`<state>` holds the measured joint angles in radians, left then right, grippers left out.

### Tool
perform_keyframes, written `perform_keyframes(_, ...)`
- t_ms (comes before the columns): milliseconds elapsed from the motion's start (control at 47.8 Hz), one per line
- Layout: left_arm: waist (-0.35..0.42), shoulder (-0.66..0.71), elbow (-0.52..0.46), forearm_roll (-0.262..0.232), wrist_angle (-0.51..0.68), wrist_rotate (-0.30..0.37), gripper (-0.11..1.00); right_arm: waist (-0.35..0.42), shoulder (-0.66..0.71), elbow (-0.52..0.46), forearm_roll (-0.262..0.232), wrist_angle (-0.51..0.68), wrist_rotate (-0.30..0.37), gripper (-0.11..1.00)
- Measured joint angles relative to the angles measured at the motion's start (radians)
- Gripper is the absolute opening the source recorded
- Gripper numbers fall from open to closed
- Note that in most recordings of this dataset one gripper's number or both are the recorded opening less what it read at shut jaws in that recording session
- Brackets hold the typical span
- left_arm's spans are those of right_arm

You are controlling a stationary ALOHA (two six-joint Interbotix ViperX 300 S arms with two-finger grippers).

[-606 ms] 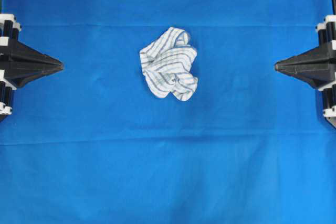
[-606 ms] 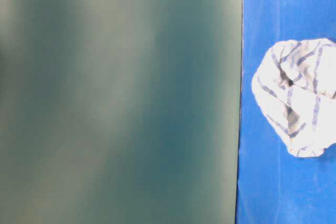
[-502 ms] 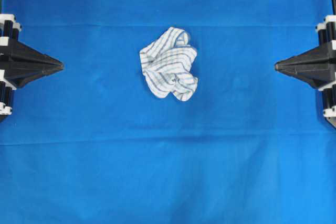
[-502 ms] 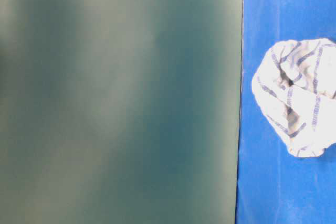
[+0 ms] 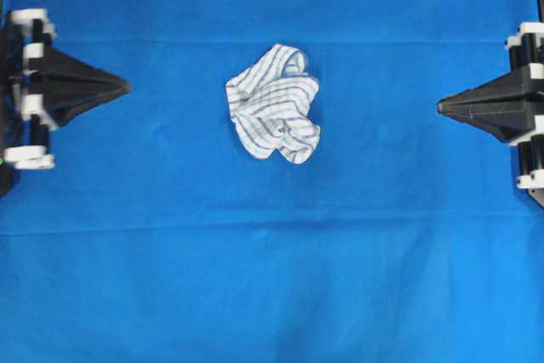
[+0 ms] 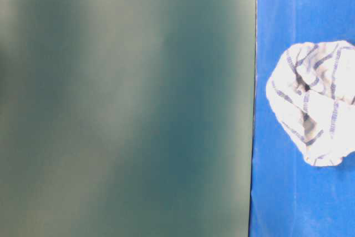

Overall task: Hand over the towel.
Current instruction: 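Reach the left gripper to the striped towel and grasp its edge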

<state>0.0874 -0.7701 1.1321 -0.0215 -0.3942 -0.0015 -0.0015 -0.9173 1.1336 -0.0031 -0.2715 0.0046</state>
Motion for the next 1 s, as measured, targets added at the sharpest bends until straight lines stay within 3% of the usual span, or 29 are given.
perform_keyframes(230, 0.038, 0.232, -0.077, -0.005, -0.02, -0.002, 0.76, -0.002, 0.005, 0.0, 0.0, 0.028, 0.002, 0.0)
perform_keyframes(334, 0.054, 0.379, -0.143, -0.005, -0.011, -0.002, 0.93, -0.002, 0.005, 0.0, 0.0, 0.04, 0.005, 0.0)
perform_keyframes(648, 0.08, 0.764, -0.321, -0.005, 0.049, 0.015, 0.93, -0.002, 0.008, 0.0, 0.0, 0.052, 0.005, 0.0)
perform_keyframes(1003, 0.121, 1.006, -0.41, -0.005, 0.078, 0.018, 0.93, -0.002, 0.029, 0.0, 0.0, 0.054, 0.005, 0.0)
